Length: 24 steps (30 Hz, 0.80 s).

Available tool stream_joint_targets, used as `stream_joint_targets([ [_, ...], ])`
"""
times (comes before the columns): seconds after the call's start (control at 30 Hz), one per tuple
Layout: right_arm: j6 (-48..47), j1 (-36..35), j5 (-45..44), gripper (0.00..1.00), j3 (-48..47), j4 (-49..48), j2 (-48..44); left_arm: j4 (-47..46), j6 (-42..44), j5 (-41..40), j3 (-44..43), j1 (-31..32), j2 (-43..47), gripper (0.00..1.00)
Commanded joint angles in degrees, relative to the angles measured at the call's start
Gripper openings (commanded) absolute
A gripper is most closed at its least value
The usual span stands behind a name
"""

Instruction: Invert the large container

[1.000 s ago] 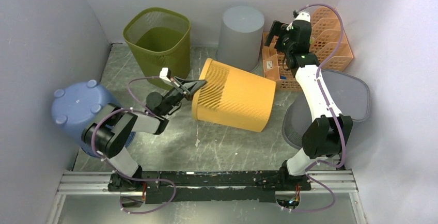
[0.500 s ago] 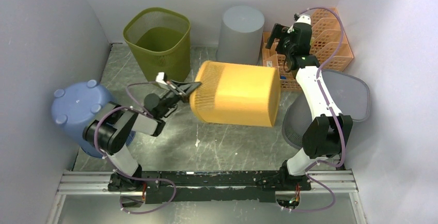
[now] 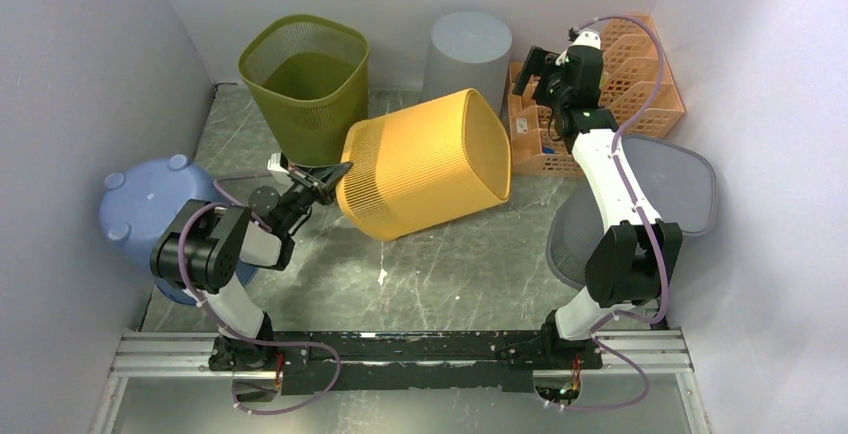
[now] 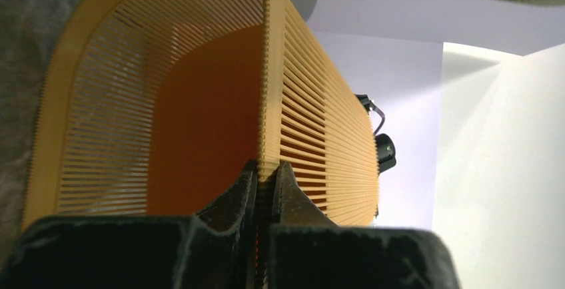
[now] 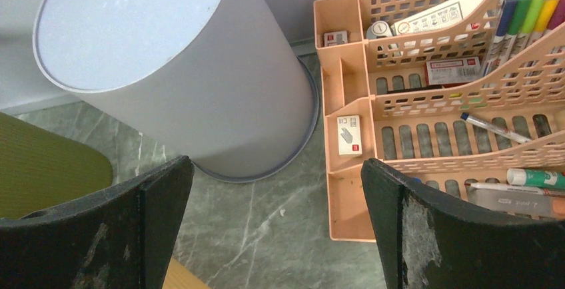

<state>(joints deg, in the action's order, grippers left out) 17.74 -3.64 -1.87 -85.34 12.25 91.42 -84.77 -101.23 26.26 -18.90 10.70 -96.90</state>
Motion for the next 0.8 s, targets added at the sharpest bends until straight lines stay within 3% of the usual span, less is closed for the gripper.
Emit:
stream_joint_targets([
  [0.0,-0.4,0.6,1.0,1.0,1.7,-1.1,-1.5,-19.4,9.2,6.2,4.7,-3.3,-6.4,0.07],
  [0.37,-0.3,0.6,2.8,1.0,4.7,-1.2,-2.6,-19.3,12.0,11.1,5.0,-9.1,-13.4,0.08],
  [0.53,-0.4,0.5,2.8,1.0,5.0,-1.2,-2.6,-19.2,12.6,13.0,3.5,-10.1,-16.3,0.29],
  [0.63,-0.5,0.6,2.8,1.0,5.0,-1.2,-2.4,-19.1,12.8,13.8,2.3,-10.2,-17.3,0.35],
  [0.67,-0.5,0.6,2.9,1.0,4.9,-1.1,-2.4,-19.1,12.8,14.0,2.0,-10.1,-17.7,0.43],
  [0.77,-0.4,0.6,3.0,1.0,4.9,-1.2,-2.3,-19.1,12.9,14.4,1.4,-10.2,-18.9,0.46],
])
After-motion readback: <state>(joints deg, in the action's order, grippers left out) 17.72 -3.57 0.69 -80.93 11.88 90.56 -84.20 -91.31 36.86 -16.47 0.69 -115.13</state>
